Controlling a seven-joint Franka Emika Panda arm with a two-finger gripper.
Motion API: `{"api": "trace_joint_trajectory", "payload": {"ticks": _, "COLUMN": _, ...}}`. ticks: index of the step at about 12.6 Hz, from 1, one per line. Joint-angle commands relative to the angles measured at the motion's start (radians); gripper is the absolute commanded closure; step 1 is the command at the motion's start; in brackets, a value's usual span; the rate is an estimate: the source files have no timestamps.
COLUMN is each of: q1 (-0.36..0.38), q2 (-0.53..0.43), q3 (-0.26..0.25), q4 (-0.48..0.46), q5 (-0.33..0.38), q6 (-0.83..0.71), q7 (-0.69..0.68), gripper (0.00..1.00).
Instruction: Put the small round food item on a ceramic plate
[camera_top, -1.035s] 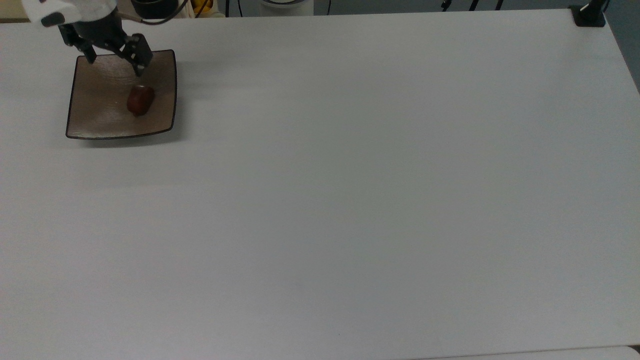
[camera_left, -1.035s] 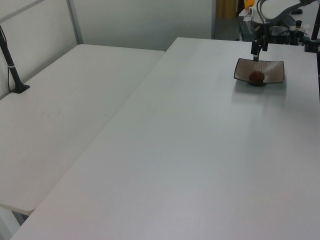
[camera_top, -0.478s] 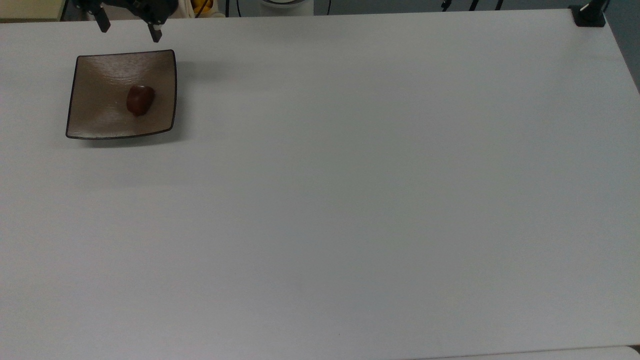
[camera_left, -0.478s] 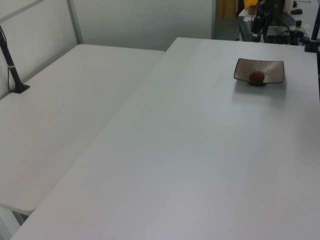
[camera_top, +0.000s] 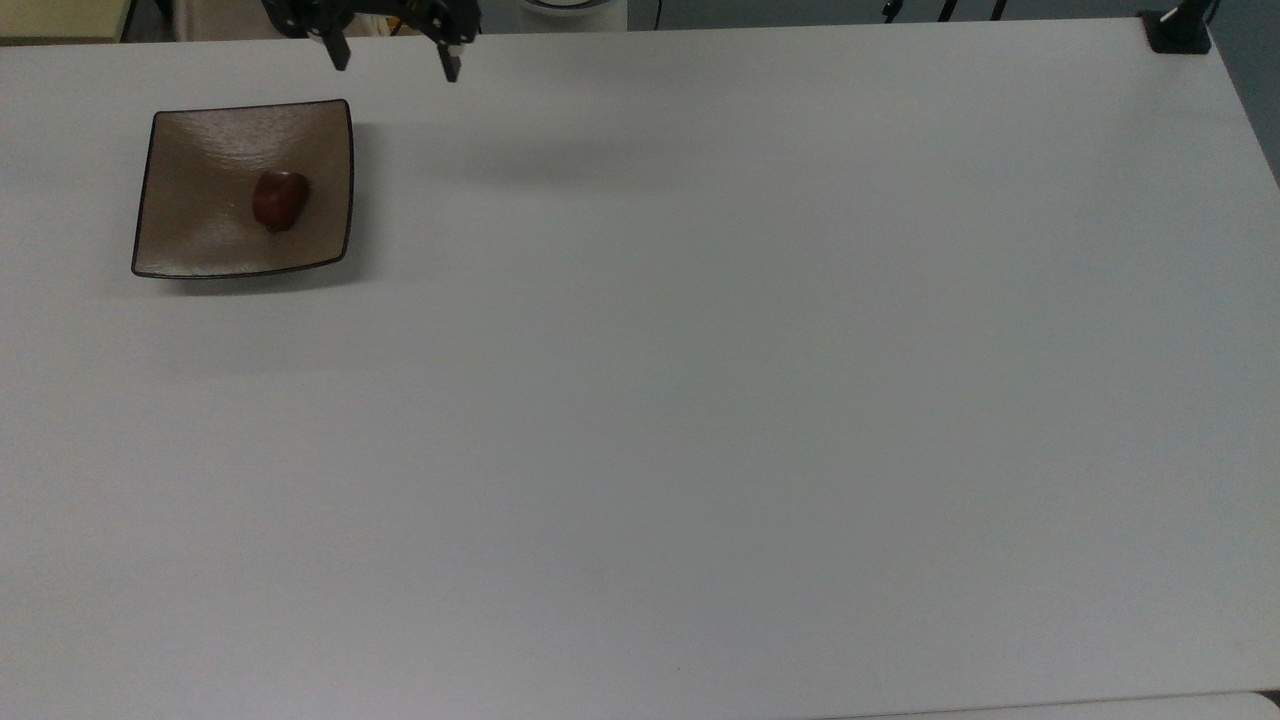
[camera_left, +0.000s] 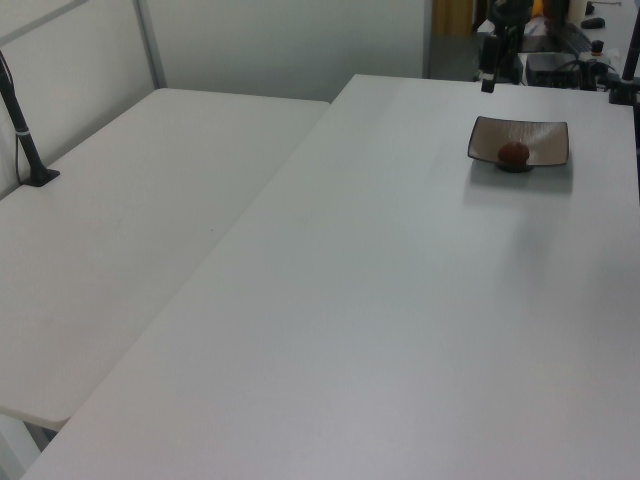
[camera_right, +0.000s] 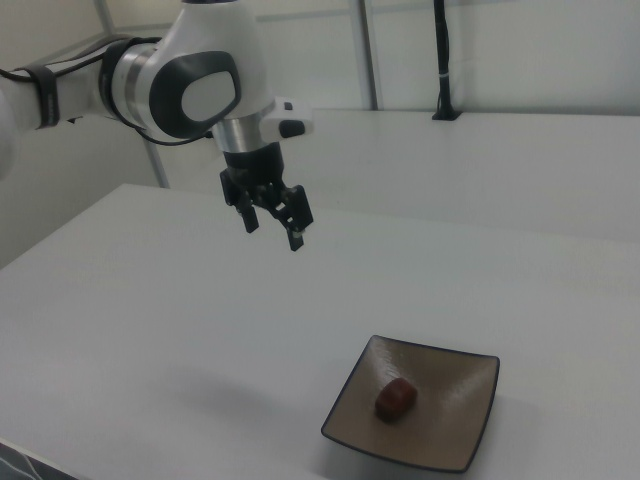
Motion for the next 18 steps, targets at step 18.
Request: {"api": "trace_joint_trajectory", "payload": {"ticks": 18, "q1": 0.138, "q2": 0.058, "q3": -0.029, "q4": 0.007, "q5": -0.058, "q6": 0.111, "q7": 0.008, "gripper": 0.00}}
